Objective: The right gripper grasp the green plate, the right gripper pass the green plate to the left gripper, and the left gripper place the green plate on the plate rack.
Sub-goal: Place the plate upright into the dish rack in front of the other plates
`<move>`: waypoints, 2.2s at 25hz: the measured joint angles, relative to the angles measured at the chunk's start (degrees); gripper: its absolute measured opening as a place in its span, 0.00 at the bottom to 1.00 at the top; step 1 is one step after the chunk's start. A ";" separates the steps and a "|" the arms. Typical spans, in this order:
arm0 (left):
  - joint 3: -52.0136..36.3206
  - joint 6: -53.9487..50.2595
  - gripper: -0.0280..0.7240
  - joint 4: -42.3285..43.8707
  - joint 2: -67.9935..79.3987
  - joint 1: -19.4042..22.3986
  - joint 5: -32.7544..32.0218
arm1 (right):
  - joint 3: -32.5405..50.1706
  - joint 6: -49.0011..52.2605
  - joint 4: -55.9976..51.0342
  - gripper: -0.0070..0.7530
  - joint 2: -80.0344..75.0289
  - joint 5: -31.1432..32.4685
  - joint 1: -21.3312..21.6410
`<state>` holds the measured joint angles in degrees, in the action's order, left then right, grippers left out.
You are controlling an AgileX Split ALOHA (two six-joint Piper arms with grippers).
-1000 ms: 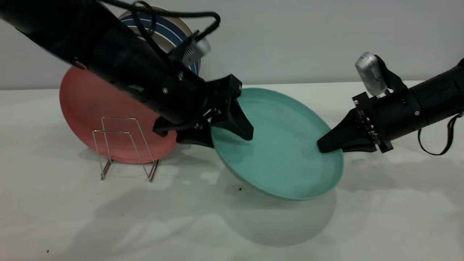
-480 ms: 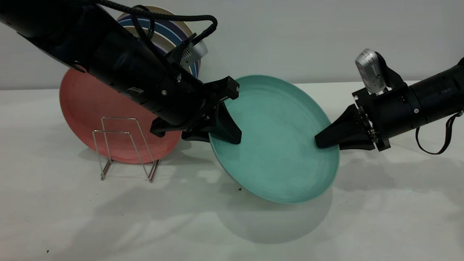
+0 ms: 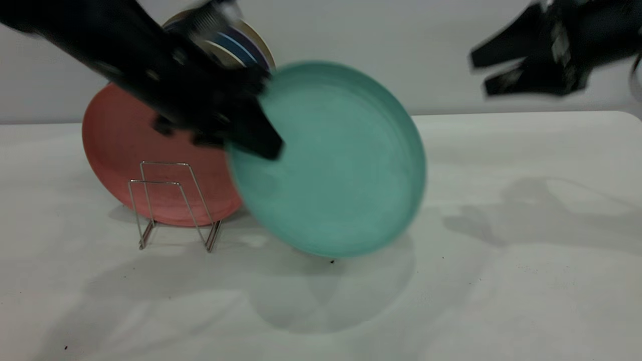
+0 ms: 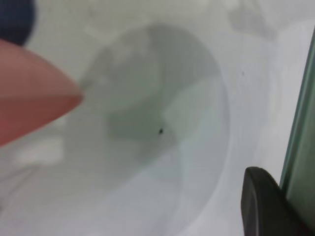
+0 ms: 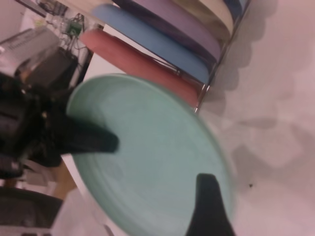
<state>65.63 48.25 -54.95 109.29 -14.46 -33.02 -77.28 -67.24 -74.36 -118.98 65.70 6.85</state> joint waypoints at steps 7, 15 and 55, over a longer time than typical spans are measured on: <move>0.00 0.10 0.19 19.70 -13.67 8.09 -5.11 | 0.10 14.97 19.92 0.64 17.98 1.86 -2.51; 0.00 14.11 0.19 35.76 -21.61 10.94 -4.86 | 10.48 25.51 28.56 0.50 39.52 3.38 -7.90; -0.09 55.99 0.19 26.85 -10.23 10.94 10.27 | 43.08 44.64 50.41 0.49 89.57 2.08 -8.10</move>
<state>65.54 104.24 -28.09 99.06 -3.53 -22.75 -34.20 -22.60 -23.95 -29.41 67.78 -1.25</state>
